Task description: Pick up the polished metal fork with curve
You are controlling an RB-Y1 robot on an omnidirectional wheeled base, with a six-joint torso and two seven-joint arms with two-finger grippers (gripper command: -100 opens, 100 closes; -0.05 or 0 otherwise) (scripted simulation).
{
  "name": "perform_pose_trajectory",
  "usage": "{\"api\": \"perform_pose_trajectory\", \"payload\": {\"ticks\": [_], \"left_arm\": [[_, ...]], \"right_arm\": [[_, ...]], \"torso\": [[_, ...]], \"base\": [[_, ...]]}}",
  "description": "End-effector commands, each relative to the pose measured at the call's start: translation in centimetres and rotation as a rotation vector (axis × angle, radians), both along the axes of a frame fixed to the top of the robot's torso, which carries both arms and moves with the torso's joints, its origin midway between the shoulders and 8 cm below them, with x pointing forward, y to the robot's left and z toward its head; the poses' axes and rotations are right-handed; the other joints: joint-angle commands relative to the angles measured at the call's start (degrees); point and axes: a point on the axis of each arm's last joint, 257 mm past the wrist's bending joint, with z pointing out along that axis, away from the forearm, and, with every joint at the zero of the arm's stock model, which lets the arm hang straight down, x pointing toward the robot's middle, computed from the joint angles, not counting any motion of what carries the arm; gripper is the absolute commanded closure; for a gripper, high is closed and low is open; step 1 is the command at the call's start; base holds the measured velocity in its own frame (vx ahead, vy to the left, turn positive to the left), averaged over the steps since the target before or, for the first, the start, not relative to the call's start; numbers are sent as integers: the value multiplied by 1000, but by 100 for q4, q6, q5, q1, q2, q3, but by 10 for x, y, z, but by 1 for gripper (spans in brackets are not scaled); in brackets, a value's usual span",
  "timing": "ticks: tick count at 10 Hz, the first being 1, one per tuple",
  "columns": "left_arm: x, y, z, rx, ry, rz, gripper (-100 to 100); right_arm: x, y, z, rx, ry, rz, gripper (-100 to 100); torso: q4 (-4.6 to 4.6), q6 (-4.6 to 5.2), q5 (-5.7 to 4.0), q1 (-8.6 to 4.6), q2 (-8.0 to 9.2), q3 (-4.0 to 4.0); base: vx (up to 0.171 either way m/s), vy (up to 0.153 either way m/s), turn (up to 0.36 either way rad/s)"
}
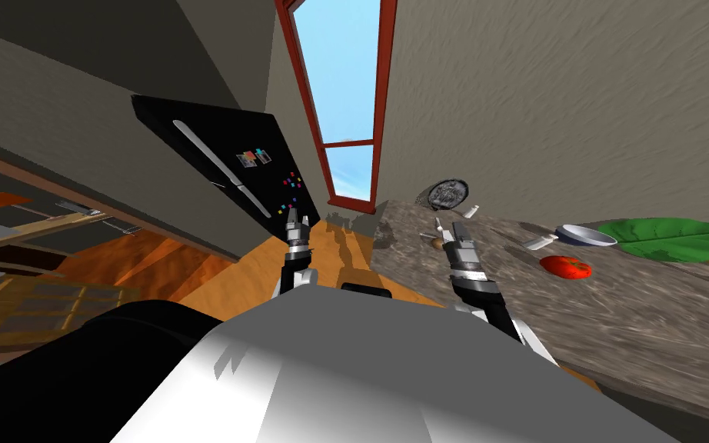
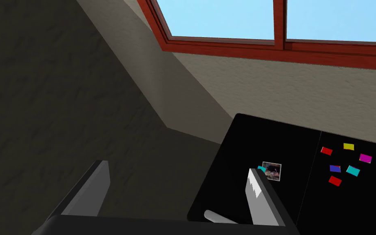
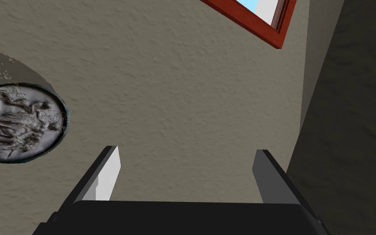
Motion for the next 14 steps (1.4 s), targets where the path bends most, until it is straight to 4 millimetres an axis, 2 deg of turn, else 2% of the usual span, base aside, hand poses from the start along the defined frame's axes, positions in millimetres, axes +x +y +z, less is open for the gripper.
{"api": "perform_pose_trajectory", "payload": {"ticks": [1,3,4,7,8,10,11,12,13,14], "left_arm": [[0,0,0,0,0,0,0],[0,0,0,0,0,0,0],[0,0,0,0,0,0,0],[0,0,0,0,0,0,0],[0,0,0,0,0,0,0],[0,0,0,0,0,0,0],[0,0,0,0,0,0,0],[0,0,0,0,0,0,0],[0,0,0,0,0,0,0],[0,0,0,0,0,0,0]], "right_arm": [[-1,-5,-20,-84,41,-4,-100],[-7,-12,-52,-223,105,-11,-100],[-6,-13,-55,-229,112,-10,-100],[-21,-29,-105,-453,205,1,-100],[-21,-31,-110,-461,217,3,-100],[-35,-44,-141,-617,271,29,-100],[-36,-48,-146,-624,285,30,-100],[-43,-56,-161,-707,312,52,-100],[-44,-57,-164,-707,318,50,-100],[-53,-67,-180,-790,348,75,-100]], "torso": [[0,0,0,0,0,0],[-1,-2,1,5,1,0],[2,-1,0,0,12,6],[0,-1,1,5,5,2],[4,-1,2,7,21,11],[1,0,-1,-8,6,3],[2,-1,-1,-7,10,6],[0,0,-2,-8,-3,-1],[-2,-1,-1,-9,-8,-5],[-3,0,-2,-11,-19,-10]], "base": [[-81,23,83],[-134,33,147],[-111,11,18],[-135,41,129],[-134,23,31],[-125,16,114],[-94,18,47],[-79,17,84],[-55,8,46],[-54,12,108]]}}
